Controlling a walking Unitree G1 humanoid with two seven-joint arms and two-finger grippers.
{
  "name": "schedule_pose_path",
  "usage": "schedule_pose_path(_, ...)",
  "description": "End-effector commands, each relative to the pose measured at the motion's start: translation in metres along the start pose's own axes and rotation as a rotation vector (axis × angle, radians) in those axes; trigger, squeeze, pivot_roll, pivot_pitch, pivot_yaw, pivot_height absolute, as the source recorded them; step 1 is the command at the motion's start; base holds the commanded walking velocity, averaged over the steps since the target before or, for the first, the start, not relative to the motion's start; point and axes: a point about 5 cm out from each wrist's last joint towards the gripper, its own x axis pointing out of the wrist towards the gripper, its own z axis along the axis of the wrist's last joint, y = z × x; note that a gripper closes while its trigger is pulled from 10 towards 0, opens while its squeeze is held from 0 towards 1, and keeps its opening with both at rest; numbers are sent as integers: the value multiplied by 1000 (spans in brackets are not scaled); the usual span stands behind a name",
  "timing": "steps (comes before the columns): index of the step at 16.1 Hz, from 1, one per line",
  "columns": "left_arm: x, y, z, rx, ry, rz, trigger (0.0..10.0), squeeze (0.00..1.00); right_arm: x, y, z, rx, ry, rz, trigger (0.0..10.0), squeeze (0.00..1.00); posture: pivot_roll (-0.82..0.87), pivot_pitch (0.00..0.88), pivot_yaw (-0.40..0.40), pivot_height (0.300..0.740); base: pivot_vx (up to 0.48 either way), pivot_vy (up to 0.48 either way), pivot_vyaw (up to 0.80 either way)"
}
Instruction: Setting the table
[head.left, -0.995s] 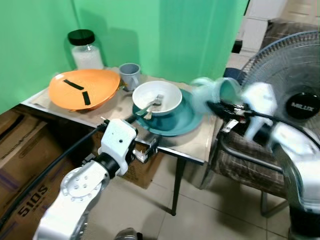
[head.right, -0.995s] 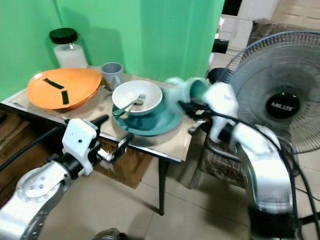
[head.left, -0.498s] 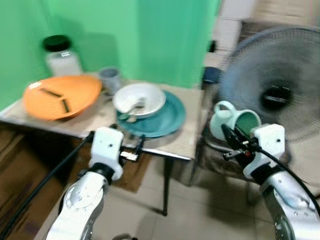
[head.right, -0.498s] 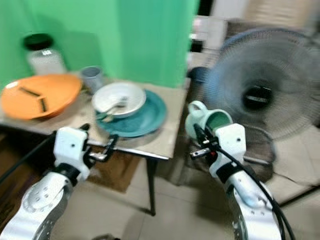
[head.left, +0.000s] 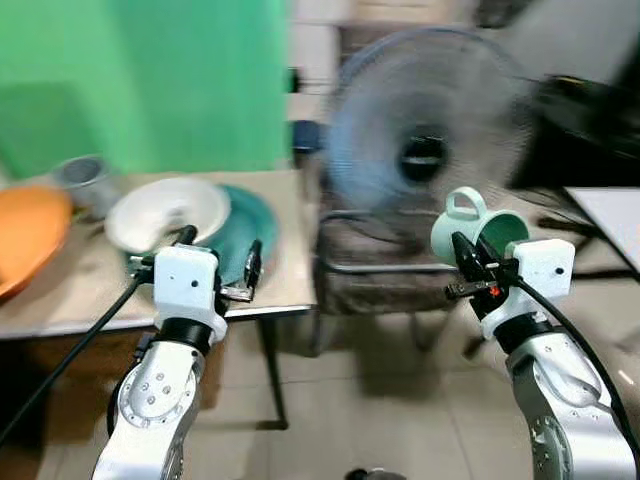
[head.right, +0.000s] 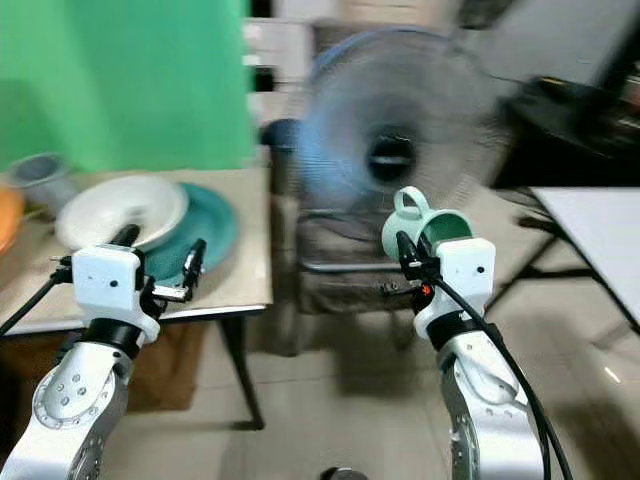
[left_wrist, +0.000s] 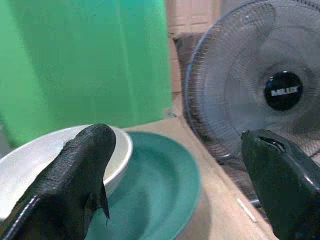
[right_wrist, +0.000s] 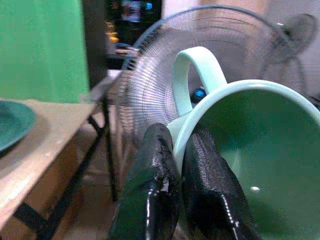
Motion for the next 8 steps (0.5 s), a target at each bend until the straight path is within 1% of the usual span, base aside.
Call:
schedule_pose_path(1,1,4,-3,13,27,2,10000,0,-6,-10,0,33,7,-26,10000,0,28,0,-4,740,0,0,-800)
schedule_pose_path(2,1,3,-4,2,42,-31,10000,0,-8,-14,-2,45,16,-31,10000,0,28,0,0,740,0,0,-800)
schedule_pose_path(3,-1,0,-6,-2,51,-90,10000,0,-18,-28,-13,31,53,-56,10000,0,29,0,7,740,0,0,-800)
schedule_pose_path(4,-2,-1,-8,3,53,-99,10000,0,-23,-30,-22,29,110,-55,10000,0,29,0,8,740,0,0,-800)
schedule_pose_path(5,-2,-2,-8,16,53,-95,10000,0,-24,-30,-27,47,146,-21,10000,0,32,0,1,740,0,0,-800)
schedule_pose_path(7,-3,1,-8,9,53,-68,10000,0,-14,-35,-17,78,112,-120,10000,0,48,0,-28,740,0,0,0)
schedule_pose_path(8,-5,6,-9,2,66,-33,10000,0,-7,-29,-11,89,79,-120,10000,0,49,0,-31,740,0,0,0)
